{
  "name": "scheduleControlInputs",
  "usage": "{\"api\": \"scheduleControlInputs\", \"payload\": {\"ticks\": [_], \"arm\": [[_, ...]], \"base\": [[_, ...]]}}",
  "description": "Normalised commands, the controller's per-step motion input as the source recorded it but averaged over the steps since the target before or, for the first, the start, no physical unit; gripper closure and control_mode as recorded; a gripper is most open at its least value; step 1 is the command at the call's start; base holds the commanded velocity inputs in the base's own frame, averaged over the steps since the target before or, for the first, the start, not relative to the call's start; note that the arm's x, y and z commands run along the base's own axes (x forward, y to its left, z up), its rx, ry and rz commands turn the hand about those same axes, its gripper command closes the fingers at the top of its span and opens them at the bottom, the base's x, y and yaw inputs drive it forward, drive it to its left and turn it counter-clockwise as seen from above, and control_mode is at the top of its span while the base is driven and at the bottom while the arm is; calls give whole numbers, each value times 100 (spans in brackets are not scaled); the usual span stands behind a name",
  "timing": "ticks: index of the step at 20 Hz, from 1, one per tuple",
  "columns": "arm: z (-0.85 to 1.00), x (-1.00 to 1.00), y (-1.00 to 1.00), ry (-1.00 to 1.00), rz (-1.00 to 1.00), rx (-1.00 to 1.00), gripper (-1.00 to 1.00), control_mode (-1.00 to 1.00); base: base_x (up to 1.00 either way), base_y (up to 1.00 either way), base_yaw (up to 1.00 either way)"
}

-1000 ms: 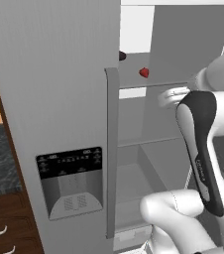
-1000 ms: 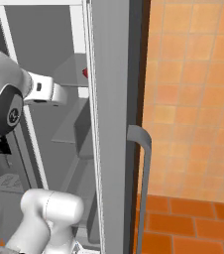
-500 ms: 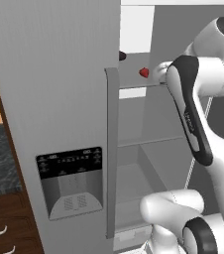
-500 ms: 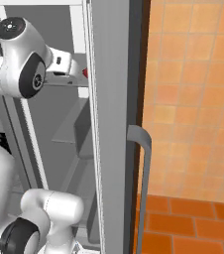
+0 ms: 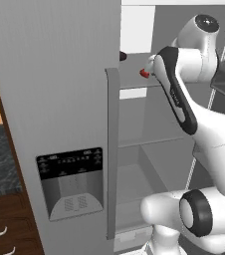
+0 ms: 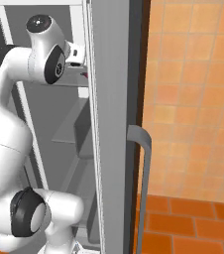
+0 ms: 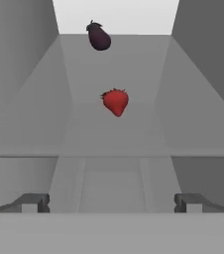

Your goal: Take the strawberry from the fridge and place it on top of the pancake, located on the dining counter.

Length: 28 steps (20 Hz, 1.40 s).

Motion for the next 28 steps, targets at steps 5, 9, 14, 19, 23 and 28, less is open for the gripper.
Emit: {"api": "scheduleControlInputs", "payload": {"ticks": [5,9,14,19,23,28], "arm": [[-6,78,0,0,0,0,-100,-100],[-24,90,0,3,0,0,-100,-100],[-25,96,-2,5,0,0,-100,-100],[-5,81,-10,10,0,0,-100,-100],[-1,24,-1,3,0,0,-100,-100],[0,-11,0,1,0,0,-100,-100]], "base": [[0,0,0],[0,0,0],[0,0,0],[0,0,0],[0,0,0],[0,0,0]]}}
